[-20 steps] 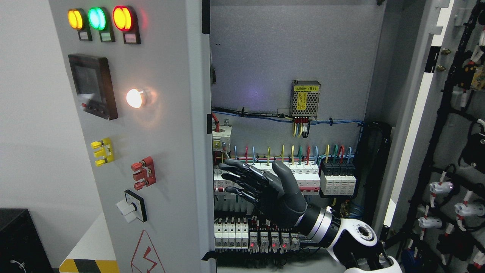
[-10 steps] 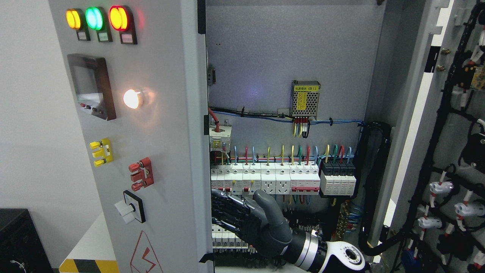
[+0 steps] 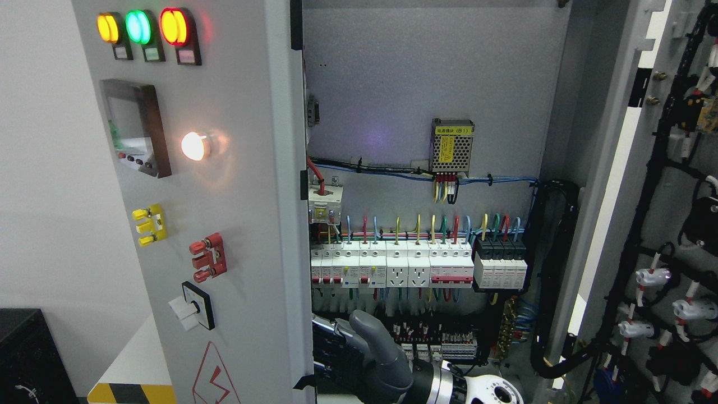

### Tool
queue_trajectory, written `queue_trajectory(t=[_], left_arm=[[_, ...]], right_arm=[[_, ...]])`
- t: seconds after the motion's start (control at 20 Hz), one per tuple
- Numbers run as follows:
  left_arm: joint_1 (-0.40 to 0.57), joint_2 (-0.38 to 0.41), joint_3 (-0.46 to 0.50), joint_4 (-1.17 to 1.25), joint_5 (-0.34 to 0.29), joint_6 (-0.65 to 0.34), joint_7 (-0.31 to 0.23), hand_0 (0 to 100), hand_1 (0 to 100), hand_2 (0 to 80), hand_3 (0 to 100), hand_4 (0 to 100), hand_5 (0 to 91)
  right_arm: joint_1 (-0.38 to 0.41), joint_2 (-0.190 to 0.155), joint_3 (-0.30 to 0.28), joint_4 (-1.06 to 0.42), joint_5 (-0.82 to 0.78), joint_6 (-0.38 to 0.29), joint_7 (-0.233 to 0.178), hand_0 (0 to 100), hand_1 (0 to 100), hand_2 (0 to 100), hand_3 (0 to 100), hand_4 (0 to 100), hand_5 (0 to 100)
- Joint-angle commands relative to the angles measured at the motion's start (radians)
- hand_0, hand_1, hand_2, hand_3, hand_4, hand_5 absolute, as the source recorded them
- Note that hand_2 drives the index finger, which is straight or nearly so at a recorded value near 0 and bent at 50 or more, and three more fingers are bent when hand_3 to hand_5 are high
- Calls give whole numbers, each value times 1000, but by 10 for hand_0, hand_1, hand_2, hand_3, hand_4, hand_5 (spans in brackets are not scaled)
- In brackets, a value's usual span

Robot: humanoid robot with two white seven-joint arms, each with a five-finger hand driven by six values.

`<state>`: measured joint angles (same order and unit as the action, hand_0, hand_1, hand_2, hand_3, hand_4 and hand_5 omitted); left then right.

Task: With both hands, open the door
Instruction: 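Pull the warning-sign door outward toward the robot with the right hand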

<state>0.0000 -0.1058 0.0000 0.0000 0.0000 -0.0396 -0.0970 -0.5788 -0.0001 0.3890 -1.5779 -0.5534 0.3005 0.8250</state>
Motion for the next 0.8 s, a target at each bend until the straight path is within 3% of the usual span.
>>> queue_trajectory(t=[0.0,0.4,0.75], left_arm=[[-34,0,-3,3,17,1,0,0,0,0,0,0,0],[-34,-2,-3,3,18,0,0,0,0,0,0,0,0],[-34,0,-3,3,17,0,0,0,0,0,0,0,0]], right_arm=[[16,15,96,-45,-2,-1,0,0,0,0,0,0,0],[51,15,183,-82,-2,-1,0,0,0,0,0,0,0],[57,31,209,-82,4,-1,-7,0,0,0,0,0,0]])
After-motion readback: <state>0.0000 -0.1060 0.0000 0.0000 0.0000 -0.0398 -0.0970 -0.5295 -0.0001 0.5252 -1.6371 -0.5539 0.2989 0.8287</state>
